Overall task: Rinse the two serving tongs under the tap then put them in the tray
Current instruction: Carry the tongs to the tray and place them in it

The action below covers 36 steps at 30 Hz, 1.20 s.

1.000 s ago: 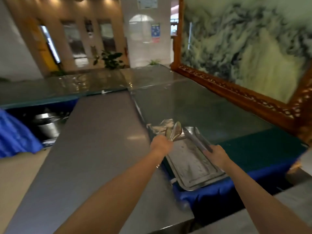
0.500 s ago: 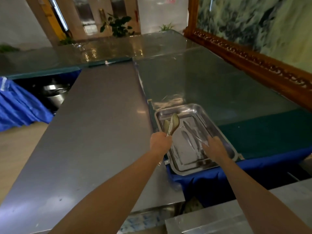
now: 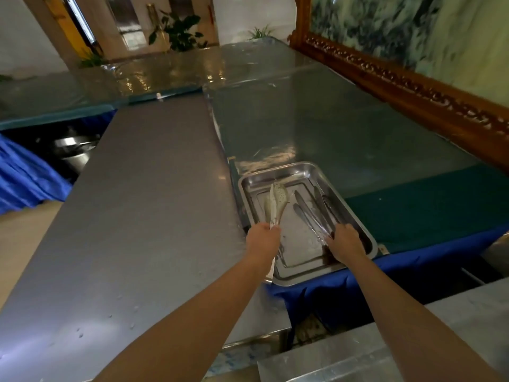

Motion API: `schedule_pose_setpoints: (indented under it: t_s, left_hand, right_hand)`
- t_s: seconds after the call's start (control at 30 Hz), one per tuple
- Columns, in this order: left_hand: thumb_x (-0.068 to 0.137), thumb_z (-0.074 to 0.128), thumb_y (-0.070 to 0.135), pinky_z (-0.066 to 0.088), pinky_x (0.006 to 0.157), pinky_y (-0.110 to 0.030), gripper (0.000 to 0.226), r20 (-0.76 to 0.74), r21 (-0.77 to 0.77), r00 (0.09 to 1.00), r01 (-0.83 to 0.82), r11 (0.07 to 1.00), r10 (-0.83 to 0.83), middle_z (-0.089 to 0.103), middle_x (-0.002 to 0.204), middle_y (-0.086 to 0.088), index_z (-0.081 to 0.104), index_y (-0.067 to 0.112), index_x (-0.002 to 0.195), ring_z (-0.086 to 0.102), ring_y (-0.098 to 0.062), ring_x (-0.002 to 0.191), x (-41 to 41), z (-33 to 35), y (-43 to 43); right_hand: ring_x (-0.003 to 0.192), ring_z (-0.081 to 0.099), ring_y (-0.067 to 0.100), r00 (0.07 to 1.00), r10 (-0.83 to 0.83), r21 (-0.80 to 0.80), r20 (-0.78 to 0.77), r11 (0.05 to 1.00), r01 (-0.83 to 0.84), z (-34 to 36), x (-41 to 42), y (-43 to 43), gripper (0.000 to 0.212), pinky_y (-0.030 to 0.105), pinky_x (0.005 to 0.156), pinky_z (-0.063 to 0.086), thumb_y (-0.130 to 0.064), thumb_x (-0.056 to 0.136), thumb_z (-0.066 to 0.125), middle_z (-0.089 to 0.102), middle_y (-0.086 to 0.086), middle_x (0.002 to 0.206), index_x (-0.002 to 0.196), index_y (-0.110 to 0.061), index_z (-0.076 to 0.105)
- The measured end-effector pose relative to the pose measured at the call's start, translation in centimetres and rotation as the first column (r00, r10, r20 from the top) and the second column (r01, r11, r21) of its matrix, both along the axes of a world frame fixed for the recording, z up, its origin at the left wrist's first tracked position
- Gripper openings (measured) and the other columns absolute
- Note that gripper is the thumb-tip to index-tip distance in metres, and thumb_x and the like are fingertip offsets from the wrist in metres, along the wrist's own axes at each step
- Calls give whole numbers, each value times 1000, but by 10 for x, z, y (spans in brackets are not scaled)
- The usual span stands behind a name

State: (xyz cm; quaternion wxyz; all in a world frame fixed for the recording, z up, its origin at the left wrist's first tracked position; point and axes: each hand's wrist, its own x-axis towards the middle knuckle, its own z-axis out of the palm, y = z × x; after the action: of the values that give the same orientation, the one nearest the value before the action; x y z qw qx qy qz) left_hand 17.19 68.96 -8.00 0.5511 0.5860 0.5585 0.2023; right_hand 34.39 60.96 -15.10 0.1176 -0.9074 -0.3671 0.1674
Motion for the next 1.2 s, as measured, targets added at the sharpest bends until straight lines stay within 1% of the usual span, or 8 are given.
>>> schedule_pose_setpoints:
  t_s: [0.2,0.3,0.43,0.57,0.73,0.93,1.07,1.2]
  left_hand:
    - [88,59,14,56,72,-43,18,218,-331,963,-79,940,158,58,65,-13,63,1,77,54,-24,58,7,12,-2]
    - [91,57,13,51,89,-47,19,334,-361,926,-46,931,175,61,82,-17,65,-5,92,59,-28,76,12,16,1]
    - [91,57,13,51,69,-33,12,538,-419,815,38,907,214,64,78,-11,64,5,86,61,-21,70,18,23,8]
    - [93,54,21,50,55,-30,15,591,-379,798,146,914,118,66,82,-8,64,11,90,64,-18,67,18,24,16]
    - [92,54,19,49,87,-30,20,312,-140,948,105,984,-57,66,104,-8,68,8,100,60,-18,100,13,12,28]
    - [96,45,23,45,90,-37,18,15,118,974,223,968,-226,57,92,-12,58,14,88,53,-21,90,-16,-11,45]
    - [98,42,27,38,91,-24,34,-177,238,937,336,911,-300,64,120,-9,62,10,119,57,-22,112,-24,-21,47]
    - [99,41,25,40,92,-24,34,-221,303,918,387,871,-331,64,123,-9,62,10,120,58,-22,111,-26,-28,46]
  right_hand:
    - [127,35,38,996,9,-37,-84,999,-12,17,1,-2,63,42,102,34,-38,92,52,33,25,141,138,-1,30]
    - [109,51,25,992,10,201,-129,979,16,46,-21,9,54,34,87,45,-43,92,48,49,18,128,130,-6,43]
    - [85,65,5,807,270,356,-525,931,-79,84,-68,19,32,17,66,51,-45,94,41,66,4,100,104,-19,56]
    - [52,54,4,776,271,486,-569,872,52,89,-85,25,9,9,43,44,-24,94,49,59,-3,71,90,-24,57]
    - [61,53,13,908,161,524,-387,848,73,66,-82,36,10,10,46,40,-14,94,49,58,4,80,97,-8,57]
    - [96,53,27,962,12,234,-273,971,55,19,-85,39,27,33,77,43,-16,96,45,47,21,123,116,2,45]
    - [114,46,32,983,16,147,-183,989,11,3,-90,42,28,36,93,39,-15,97,42,43,21,129,118,2,42]
    - [120,41,30,999,-7,50,-54,999,10,-7,-92,42,30,38,98,36,-19,94,45,42,16,130,119,-3,40]
